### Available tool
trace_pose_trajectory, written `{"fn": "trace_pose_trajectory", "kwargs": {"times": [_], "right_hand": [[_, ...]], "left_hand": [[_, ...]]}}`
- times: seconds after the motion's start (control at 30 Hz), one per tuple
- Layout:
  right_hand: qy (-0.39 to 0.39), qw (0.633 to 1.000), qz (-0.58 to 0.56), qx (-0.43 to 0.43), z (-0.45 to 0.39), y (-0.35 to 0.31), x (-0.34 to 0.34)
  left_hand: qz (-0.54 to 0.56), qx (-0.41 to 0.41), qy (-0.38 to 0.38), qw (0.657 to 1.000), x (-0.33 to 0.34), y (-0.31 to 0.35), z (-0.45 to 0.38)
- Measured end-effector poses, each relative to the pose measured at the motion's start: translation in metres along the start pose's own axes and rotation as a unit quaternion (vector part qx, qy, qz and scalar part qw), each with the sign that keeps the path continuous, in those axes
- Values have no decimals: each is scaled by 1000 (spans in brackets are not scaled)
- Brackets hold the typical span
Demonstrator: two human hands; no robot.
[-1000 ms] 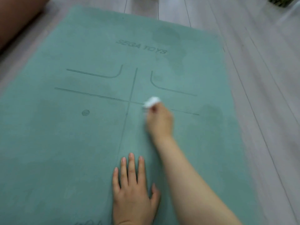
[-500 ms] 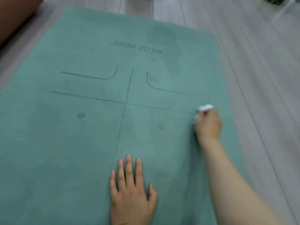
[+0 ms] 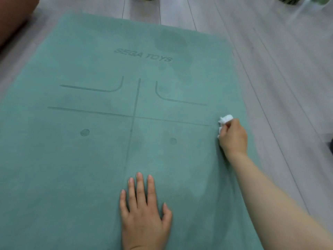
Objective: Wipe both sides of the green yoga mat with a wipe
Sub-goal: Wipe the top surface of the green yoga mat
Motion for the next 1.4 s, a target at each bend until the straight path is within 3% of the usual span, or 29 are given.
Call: {"fn": "trace_pose_trajectory", "kwargs": {"times": [0.17,0.4,0.67,0.9,1.1,1.27,1.4], "right_hand": [[37,989,-25,137,20,76,-24],[50,995,-78,21,67,30,-4],[37,998,-42,15,64,25,-2],[20,998,-54,27,63,25,-3],[32,991,-123,48,63,34,-6],[45,996,-50,54,63,30,-6],[30,998,-5,60,60,23,-4]], "left_hand": [[11,7,-31,999,2,2,2],[-18,5,-86,996,9,3,2],[-27,55,-126,990,13,2,-12],[-13,40,-161,986,-3,-29,-98],[-51,125,-173,976,-6,-40,-179],[-110,265,-170,943,-8,-47,-290],[-177,262,-175,932,-15,-86,-371]]}}
Point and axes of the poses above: each hand's wrist, its own z-axis away from the middle knuckle, its own x-axis out of the palm, y = z × x, the point moved 10 cm from there along -z, towards the middle knuckle
